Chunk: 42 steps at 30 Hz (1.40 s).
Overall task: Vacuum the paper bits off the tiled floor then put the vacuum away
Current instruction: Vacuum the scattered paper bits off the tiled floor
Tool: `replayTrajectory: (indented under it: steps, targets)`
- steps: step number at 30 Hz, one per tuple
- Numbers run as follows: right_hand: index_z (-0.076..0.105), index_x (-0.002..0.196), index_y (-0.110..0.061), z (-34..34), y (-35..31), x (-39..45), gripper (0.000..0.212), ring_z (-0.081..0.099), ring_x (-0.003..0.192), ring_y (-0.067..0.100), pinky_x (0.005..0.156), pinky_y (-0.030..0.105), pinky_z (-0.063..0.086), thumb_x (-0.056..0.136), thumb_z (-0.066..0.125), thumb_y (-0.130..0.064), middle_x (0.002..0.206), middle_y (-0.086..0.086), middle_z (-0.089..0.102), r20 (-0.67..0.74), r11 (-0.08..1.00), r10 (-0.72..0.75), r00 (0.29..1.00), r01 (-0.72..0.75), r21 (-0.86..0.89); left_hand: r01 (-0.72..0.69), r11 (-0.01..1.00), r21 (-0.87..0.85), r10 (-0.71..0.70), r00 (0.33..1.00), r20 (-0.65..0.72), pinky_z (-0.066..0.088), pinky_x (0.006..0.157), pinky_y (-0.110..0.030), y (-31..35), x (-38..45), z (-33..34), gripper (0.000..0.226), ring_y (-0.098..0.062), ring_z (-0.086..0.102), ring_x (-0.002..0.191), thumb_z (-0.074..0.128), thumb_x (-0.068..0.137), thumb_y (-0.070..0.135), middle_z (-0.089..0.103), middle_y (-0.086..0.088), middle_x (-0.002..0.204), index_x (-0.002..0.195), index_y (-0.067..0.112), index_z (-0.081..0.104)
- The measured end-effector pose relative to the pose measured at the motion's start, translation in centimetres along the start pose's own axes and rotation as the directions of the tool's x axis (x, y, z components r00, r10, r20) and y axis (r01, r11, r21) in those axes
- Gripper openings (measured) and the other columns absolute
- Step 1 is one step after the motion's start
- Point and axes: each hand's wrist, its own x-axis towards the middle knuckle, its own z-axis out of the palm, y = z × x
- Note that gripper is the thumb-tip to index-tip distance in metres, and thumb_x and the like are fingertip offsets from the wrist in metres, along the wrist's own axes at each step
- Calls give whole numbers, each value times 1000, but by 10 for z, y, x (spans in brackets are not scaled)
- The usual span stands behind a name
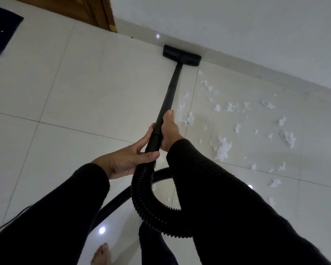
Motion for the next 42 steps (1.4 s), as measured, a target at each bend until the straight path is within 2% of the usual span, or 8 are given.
replayTrajectory:
  steps: [3,6,9,16,23,32,36,42]
  targets:
    - [38,143,-29,-7,-3,-4,55,57,74,13,64,31,53,95,42,-57,97,2,54,-20,1000,8,1000,-8,4,-2,1000,-8,2,1000,-4,51,61,-19,0,-1,6,90,-11,56,70,68,79,27,55,-2,75,140,60,10]
    - [34,144,-39,-19,-2,-10,50,58,77,13,72,32,54,97,42,-54,96,0,55,-16,1000,10,1000,-10,-3,6,1000,5,-6,1000,7,51,62,-19,-3,-3,15,90,-12,54,73,70,80,27,54,-3,76,141,59,12]
    - [29,145,-45,-29,2,-17,50,57,76,12,73,31,53,98,42,-53,93,-2,56,-8,1000,20,1000,-20,22,13,1000,20,-13,1000,6,51,62,-19,-7,-5,23,90,-14,53,75,68,76,26,52,-4,77,140,58,13]
    - [36,144,-36,-45,16,-31,51,58,74,12,67,30,53,97,43,-53,91,0,56,-17,998,32,999,-31,55,17,1000,9,-17,1000,18,52,62,-20,-21,-13,38,91,-12,54,72,66,74,23,52,-3,75,141,56,13]
    - [39,141,-34,-53,41,-47,46,55,72,13,71,32,53,99,38,-53,88,1,52,2,999,5,1000,-5,36,30,999,28,-31,999,28,52,64,-21,-44,-31,44,91,-12,58,69,69,79,25,54,-6,74,142,56,12]
    - [29,146,-41,-60,76,-77,48,60,83,15,73,34,54,100,33,-53,100,1,56,-17,1000,2,1000,-3,-13,31,997,73,-32,999,8,51,60,-21,-73,-61,57,86,-11,58,64,60,87,6,60,-4,69,142,54,16]
    - [32,145,-38,-62,95,-90,48,60,76,14,67,33,54,99,33,-54,94,2,56,-31,999,-17,999,16,-35,32,998,62,-34,999,16,51,59,-21,-91,-74,57,87,-12,58,63,61,86,7,60,-5,67,144,51,13]
    - [27,148,-38,-64,126,-108,49,60,75,13,69,32,54,101,33,-51,94,-1,56,-36,998,-50,998,48,-43,31,995,98,-32,999,7,50,59,-19,-114,-101,59,85,-11,61,60,60,88,9,67,1,66,145,50,12]
